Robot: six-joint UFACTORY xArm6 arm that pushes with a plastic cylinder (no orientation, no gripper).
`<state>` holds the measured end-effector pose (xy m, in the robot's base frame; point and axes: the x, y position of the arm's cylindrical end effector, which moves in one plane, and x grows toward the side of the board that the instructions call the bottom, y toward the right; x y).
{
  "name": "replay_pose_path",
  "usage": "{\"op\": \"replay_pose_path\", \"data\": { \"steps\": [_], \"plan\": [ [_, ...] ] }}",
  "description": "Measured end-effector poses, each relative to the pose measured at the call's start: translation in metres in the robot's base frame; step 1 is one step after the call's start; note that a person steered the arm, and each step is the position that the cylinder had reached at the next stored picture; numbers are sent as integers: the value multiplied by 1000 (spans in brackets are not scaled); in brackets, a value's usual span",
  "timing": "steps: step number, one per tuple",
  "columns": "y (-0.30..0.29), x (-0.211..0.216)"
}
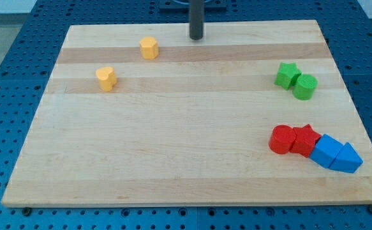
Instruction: Move the yellow hexagon to the top center of the board
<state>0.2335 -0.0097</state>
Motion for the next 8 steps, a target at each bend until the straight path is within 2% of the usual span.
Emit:
{"op": "replay_pose_path", "data": {
  "steps": [2,4,5,7,8],
  "plan": [
    [-79,-2],
    [-130,-2],
    [-129,41],
    [-126,48],
    [-84,58]
  ]
}}
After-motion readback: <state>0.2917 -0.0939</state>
